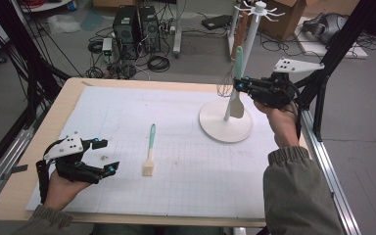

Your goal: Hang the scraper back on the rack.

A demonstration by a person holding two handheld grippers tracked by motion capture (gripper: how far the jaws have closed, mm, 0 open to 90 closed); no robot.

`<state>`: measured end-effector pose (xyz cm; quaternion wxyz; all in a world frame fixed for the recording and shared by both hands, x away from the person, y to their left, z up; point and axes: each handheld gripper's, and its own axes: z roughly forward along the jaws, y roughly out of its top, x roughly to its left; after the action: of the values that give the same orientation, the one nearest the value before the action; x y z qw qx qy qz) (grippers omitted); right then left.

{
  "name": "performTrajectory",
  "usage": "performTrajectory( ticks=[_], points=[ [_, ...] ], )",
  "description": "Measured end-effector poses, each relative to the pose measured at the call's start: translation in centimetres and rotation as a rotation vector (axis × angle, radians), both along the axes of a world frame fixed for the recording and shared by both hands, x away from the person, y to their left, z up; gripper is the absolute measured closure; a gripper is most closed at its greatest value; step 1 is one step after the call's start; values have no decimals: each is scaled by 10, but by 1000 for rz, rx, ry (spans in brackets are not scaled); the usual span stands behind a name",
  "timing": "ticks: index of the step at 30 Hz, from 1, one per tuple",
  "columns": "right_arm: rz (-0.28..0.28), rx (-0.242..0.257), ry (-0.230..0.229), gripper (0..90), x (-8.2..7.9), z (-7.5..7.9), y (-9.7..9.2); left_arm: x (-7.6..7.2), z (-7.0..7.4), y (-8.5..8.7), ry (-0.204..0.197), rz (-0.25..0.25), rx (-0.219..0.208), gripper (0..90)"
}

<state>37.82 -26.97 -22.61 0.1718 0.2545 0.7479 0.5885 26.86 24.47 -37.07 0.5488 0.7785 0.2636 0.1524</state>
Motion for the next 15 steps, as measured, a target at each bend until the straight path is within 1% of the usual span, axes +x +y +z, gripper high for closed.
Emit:
performTrajectory(
  ticks=[2, 8, 11, 13, 15],
  points=[
    [-6, -4, -5, 845, 1, 3, -1, 0, 0, 0, -3, 2, 1, 131],
    [-17, 8, -12, 845, 7, 13, -4, 0, 0, 0, -1, -1, 1, 131],
    [-25, 10, -21, 844, 10, 20, -6, 1, -1, 0, 1, 1, -4, 131],
    [-29, 22, -25, 845, 12, 25, -8, 1, -1, 1, 0, -1, 1, 131],
    [-33, 25, -31, 844, 14, 30, -9, 1, -1, 1, 2, -1, -5, 131]
  ],
)
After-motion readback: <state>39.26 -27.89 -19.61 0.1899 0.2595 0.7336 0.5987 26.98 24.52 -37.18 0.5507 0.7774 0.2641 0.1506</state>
